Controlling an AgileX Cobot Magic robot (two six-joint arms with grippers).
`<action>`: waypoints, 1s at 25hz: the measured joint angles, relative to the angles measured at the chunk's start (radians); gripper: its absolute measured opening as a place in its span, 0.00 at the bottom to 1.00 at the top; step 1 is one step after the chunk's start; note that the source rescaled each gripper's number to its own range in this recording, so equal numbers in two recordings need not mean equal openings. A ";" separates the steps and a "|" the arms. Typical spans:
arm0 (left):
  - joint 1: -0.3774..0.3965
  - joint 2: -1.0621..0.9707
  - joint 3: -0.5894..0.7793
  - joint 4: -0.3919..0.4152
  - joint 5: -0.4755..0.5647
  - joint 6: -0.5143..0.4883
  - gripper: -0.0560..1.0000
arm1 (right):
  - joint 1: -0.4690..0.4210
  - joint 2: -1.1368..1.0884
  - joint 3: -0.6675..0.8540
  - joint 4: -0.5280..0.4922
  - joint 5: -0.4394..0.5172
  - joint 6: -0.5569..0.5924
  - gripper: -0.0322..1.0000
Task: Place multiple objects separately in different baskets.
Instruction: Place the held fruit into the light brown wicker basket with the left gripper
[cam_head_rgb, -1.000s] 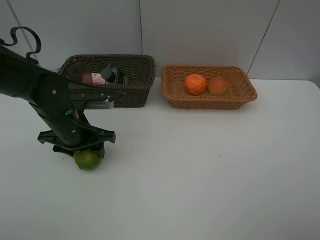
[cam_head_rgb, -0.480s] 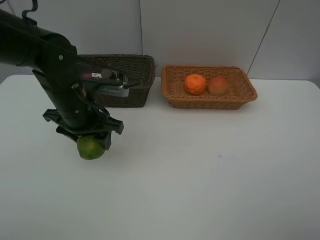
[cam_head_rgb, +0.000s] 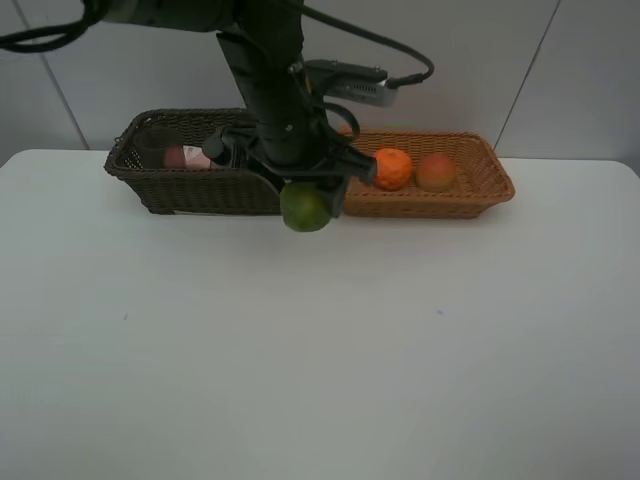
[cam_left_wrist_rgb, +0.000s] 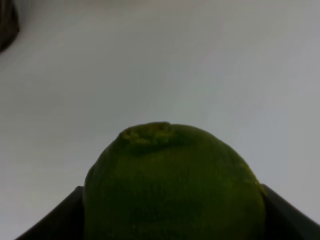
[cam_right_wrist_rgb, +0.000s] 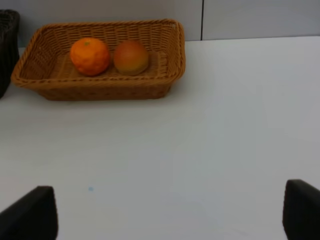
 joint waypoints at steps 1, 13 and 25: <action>-0.002 0.025 -0.055 0.000 0.002 0.001 0.77 | 0.000 0.000 0.000 0.000 0.000 0.000 0.96; 0.009 0.207 -0.277 0.048 -0.381 0.001 0.77 | 0.000 0.000 0.000 0.000 0.000 0.000 0.96; 0.071 0.368 -0.277 0.128 -0.591 0.001 0.77 | 0.000 0.000 0.000 0.000 0.000 0.000 0.96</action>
